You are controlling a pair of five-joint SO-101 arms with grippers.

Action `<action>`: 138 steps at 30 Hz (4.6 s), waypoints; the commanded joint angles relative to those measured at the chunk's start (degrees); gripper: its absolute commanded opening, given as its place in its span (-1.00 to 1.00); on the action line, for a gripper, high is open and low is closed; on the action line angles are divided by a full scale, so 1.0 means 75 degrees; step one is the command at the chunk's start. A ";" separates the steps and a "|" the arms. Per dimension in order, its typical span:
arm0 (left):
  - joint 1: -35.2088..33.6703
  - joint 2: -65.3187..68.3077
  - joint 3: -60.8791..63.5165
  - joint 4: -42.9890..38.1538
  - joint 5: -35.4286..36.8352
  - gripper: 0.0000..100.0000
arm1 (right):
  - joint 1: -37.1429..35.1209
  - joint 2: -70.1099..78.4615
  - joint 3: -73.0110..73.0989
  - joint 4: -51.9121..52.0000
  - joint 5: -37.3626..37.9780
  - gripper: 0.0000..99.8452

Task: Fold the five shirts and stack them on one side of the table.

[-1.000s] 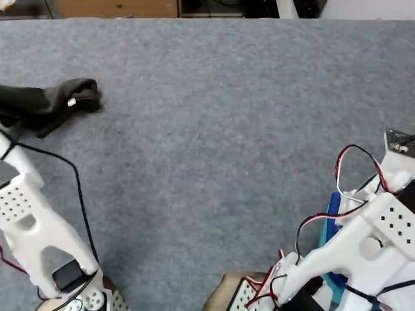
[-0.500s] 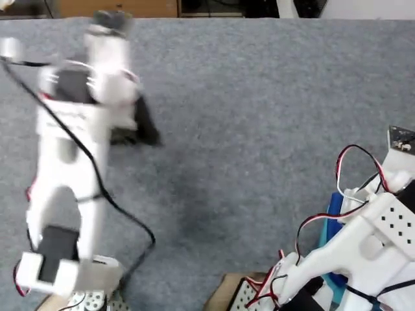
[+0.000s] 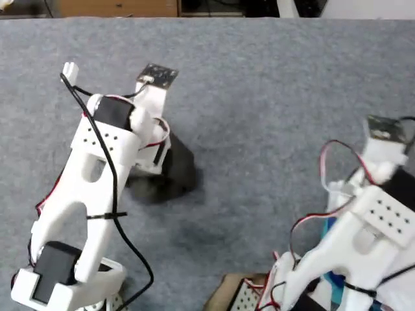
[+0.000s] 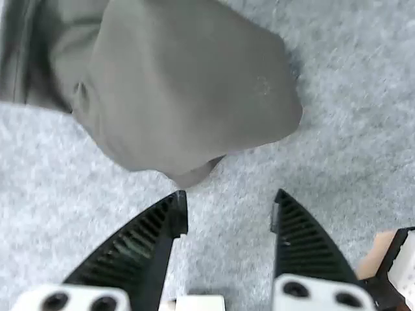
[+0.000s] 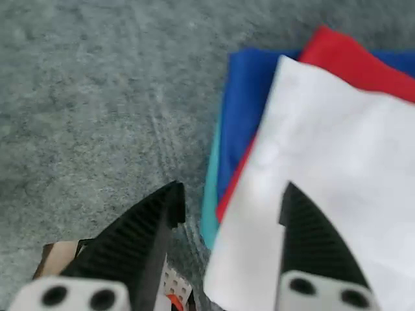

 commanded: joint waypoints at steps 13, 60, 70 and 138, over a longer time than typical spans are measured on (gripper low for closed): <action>-0.4642 -0.2022 0.0141 0.0363 -0.0082 -0.54 | -0.7015 0.0193 -0.0006 -0.2673 -0.3235 -0.45; -0.4149 0.0674 0.4396 -0.8838 0.0879 -0.54 | -0.7930 1.0368 -0.6851 -0.3552 -0.3305 -0.45; -0.4173 0.3979 0.0832 -0.7537 0.2555 -0.54 | -0.7918 1.0368 -0.6840 -0.3552 -0.3305 -0.45; -0.4419 0.4741 -0.0035 -0.6681 0.2497 -0.69 | -0.7906 1.0321 -0.6851 -0.4138 -0.3305 -0.82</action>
